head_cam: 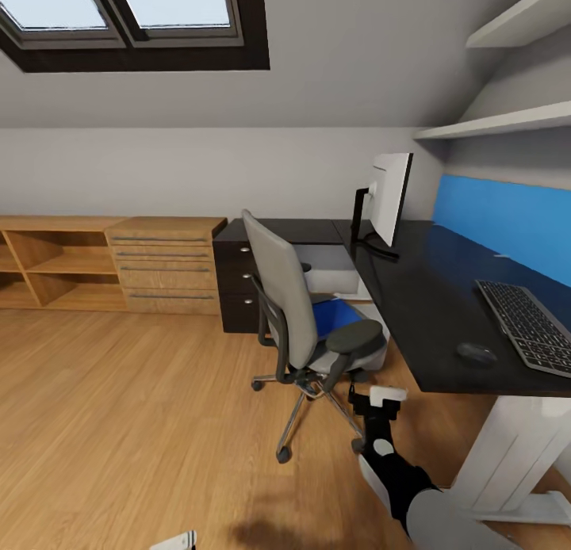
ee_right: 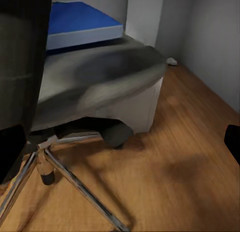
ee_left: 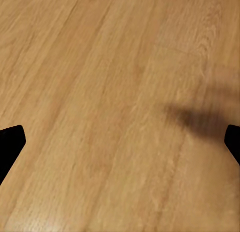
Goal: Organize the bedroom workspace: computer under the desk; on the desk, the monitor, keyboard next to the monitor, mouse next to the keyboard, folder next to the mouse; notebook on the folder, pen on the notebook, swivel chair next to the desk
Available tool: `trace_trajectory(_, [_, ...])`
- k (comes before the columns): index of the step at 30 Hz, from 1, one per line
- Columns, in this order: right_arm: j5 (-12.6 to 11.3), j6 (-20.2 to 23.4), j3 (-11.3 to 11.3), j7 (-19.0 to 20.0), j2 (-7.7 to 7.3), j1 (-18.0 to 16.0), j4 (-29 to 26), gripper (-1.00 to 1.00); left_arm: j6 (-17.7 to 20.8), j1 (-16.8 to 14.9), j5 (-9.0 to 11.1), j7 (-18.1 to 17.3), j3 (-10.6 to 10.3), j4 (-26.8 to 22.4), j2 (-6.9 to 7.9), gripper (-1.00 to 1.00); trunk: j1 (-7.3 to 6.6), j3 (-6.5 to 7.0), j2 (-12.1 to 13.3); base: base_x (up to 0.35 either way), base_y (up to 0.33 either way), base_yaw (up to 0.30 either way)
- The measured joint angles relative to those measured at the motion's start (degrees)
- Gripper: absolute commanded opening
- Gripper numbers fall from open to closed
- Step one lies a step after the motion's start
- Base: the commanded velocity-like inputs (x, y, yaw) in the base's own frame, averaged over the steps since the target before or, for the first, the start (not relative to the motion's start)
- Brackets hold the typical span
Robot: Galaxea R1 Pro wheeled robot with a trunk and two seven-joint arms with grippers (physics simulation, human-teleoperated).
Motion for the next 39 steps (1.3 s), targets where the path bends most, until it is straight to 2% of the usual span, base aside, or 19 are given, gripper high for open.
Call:
trace_trajectory(3, [0.0, 0.7, 0.0, 0.0, -0.74, -2.1, 0.2, 1.0, 0.0, 0.0, 0.0, 0.0, 0.0, 0.0, 0.05, 1.0, 0.0, 0.0, 0.0, 0.0, 0.0, 0.0])
trace_trajectory(7, [-0.1, 0.9, -0.1, 0.1, -1.57, -5.1, 3.6, 1.0, 0.0, 0.0, 0.0, 0.0, 0.1, -0.8, 0.17, 1.0, 0.0, 0.0, 0.0, 0.0, 0.0, 0.0])
trace_trajectory(21, [-0.1, 0.5, -0.5, 1.3, -1.84, -6.1, 5.5, 1.0, 0.0, 0.0, 0.1, 0.0, 0.0, -0.9, 0.16, 1.0, 0.0, 0.0, 0.0, 0.0, 0.0, 0.0])
trace_trajectory(26, [-0.9, 0.5, -0.6, 2.3, -1.87, -6.1, 5.9, 1.0, -0.1, 0.0, 0.1, 0.0, 0.0, -0.8, 0.03, 1.0, 0.0, 0.0, 0.0, 0.0, 0.0, 0.0])
trace_trajectory(30, [-2.2, 0.4, -0.6, 2.4, -1.97, -6.1, 6.2, 1.0, -0.1, 0.0, 0.1, 0.0, 0.0, -0.8, 0.04, 1.0, 0.87, -0.72, -1.6, 0.0, 0.0, 0.0])
trace_trajectory(39, [-2.7, -0.3, -0.6, 2.5, -2.16, -6.1, 6.2, 1.0, -0.1, 0.0, 0.1, 0.0, 0.0, -0.8, 0.01, 1.0, 2.85, -2.33, -5.2, 0.0, 0.0, 0.0])
